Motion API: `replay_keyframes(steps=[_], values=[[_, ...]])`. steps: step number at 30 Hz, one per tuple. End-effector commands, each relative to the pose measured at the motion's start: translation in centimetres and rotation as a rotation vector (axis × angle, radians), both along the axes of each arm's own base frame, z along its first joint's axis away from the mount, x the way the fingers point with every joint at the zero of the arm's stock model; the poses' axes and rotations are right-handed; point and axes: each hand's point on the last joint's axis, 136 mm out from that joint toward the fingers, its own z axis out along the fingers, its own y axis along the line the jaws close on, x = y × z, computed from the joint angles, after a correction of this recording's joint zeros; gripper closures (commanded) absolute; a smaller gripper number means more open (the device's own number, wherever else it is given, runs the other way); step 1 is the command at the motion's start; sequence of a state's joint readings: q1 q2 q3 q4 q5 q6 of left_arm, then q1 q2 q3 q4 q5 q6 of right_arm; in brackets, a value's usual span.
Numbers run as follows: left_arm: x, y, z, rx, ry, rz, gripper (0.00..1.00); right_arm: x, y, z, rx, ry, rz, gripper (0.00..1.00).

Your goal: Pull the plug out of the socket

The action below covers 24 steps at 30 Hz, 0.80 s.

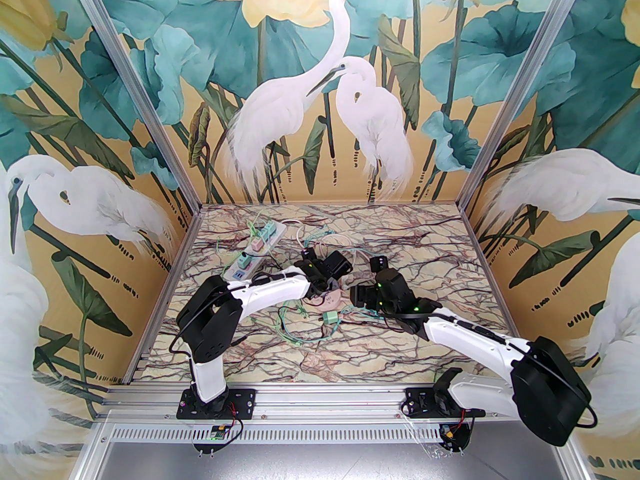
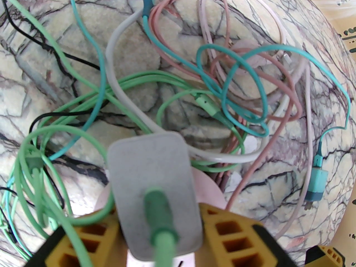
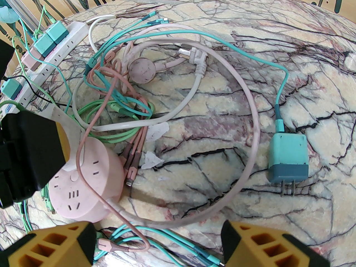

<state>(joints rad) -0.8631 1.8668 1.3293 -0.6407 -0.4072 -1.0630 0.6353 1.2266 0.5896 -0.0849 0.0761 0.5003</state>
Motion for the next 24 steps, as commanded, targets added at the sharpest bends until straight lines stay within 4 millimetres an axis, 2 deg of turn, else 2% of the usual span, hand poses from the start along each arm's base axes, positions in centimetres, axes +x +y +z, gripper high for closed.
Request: replay_keyframes(steps=[1, 7, 10, 16, 20, 24], values=[[-0.3, 2.0, -0.1, 0.091, -0.001, -0.011, 0.66, -0.2, 0.8, 0.6, 0.043, -0.016, 0.034, 0.19], [-0.5, 4.0, 1.5, 0.182, -0.066, -0.081, 0.68, -1.3, 4.7, 2.6, 0.207, -0.005, 0.203, 0.24], [-1.0, 4.5, 1.3, 0.184, -0.079, -0.1, 0.67, -1.1, 6.7, 2.9, 0.25, 0.05, 0.258, 0.24], [-1.4, 4.2, 0.4, 0.143, -0.069, -0.099, 0.66, 0.1, 9.7, -0.6, 0.267, 0.204, 0.308, 0.31], [-1.2, 4.5, 0.5, 0.145, -0.069, -0.09, 0.58, 0.1, 11.4, -2.8, 0.341, 0.293, 0.324, 0.35], [-0.7, 4.8, 0.7, 0.117, -0.059, -0.069, 0.48, 0.1, 11.9, -4.4, 0.363, 0.345, 0.312, 0.37]])
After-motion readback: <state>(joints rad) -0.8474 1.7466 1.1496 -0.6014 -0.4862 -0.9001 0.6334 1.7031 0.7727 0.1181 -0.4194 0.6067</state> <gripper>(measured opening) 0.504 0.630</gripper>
